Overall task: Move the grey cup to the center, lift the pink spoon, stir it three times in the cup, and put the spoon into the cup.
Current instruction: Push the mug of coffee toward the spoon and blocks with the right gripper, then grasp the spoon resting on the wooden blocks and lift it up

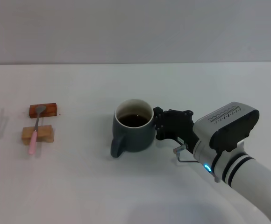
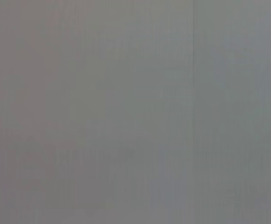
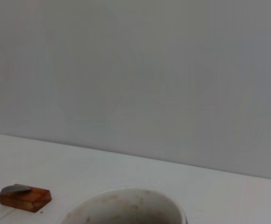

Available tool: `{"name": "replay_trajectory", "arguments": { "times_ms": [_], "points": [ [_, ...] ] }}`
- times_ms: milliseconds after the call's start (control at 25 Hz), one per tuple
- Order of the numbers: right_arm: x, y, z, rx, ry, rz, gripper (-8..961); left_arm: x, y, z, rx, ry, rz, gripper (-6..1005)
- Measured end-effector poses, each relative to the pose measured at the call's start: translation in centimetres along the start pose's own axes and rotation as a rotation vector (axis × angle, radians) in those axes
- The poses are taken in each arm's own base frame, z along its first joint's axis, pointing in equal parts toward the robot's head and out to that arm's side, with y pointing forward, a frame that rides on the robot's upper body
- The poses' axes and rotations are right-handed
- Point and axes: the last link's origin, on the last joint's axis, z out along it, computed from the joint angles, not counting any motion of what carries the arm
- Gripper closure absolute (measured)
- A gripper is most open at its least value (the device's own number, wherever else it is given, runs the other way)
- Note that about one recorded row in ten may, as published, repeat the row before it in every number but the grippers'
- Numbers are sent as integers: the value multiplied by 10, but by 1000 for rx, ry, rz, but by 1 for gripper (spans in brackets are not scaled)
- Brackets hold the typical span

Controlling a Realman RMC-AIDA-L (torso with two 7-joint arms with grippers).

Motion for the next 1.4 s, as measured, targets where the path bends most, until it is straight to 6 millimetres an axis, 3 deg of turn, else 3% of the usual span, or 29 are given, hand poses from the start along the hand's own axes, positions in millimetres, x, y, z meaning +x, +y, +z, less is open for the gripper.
{"name": "replay_trajectory", "arguments": {
  "times_ms": [440,560,840,880,960,1200,1400],
  "points": [
    [0,2,-1,-16,-4,-26,954,-1,-1,-2,2,-3,1,185],
    [0,-8,-10,19,-63,-22,954,-1,-2,-3,3,-3,2,185],
    [5,-50,-54,190,-252,-16,954,-2,-4,-7,11,-4,3,186],
    [6,-64,-68,261,-296,-12,953,-2,-5,-8,12,-4,4,185],
    [7,-70,-74,290,-313,-10,953,-2,-5,-8,12,-4,4,185],
    [12,-120,-135,602,-432,-75,953,-5,0,-16,-22,-19,-4,185],
    [15,-137,-160,767,-458,-85,954,-12,11,-28,-90,-50,-9,185]
  ]
}}
